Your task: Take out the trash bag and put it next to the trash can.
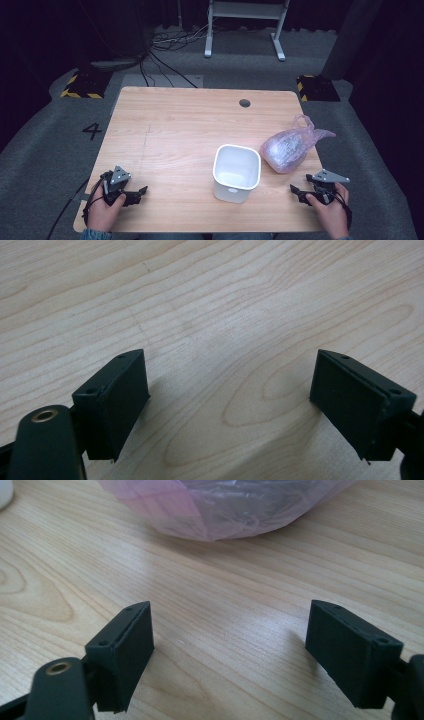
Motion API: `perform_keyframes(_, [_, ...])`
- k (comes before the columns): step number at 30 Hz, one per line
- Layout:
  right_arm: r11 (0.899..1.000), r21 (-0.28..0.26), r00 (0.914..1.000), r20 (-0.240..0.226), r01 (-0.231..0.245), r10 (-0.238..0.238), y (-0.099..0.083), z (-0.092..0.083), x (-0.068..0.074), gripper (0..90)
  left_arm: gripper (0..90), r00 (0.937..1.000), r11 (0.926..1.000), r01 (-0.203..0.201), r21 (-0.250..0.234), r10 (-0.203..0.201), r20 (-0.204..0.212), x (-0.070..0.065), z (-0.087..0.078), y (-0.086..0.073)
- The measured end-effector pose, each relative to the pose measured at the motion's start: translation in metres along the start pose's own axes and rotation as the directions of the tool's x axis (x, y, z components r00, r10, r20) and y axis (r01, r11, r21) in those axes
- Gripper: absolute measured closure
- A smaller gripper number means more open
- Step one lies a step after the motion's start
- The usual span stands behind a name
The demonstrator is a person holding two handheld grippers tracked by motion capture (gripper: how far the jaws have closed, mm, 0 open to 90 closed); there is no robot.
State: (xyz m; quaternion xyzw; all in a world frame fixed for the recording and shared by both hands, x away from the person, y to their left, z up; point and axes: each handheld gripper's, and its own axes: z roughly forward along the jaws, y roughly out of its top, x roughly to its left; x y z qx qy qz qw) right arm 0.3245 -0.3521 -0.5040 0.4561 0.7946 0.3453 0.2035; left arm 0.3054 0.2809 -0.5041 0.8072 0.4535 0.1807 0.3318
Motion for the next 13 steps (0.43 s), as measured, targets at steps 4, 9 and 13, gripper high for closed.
perform_keyframes(4, [1.0, 0.007, 0.9999, 0.008, 0.008, -0.009, 0.0008, 0.0014, 0.0012, 15.3, 13.4, 1.0, 0.9999, 0.007, -0.014, -0.007, 0.006, 0.0009, 0.0017, -0.0008])
perform_keyframes(9, [1.0, 0.012, 1.0, 0.002, -0.003, 0.003, 0.0008, 0.002, 0.0009, 14.9, 13.1, 1.0, 0.9999, 0.006, -0.014, -0.006, 0.007, 0.0011, 0.0018, -0.0008])
perform_keyframes(13, [1.0, 0.012, 1.0, 0.002, 0.001, -0.001, 0.0007, 0.0019, 0.0009, 14.9, 12.6, 1.0, 0.9999, 0.006, -0.01, -0.006, 0.0, 0.0009, 0.0018, -0.0006])
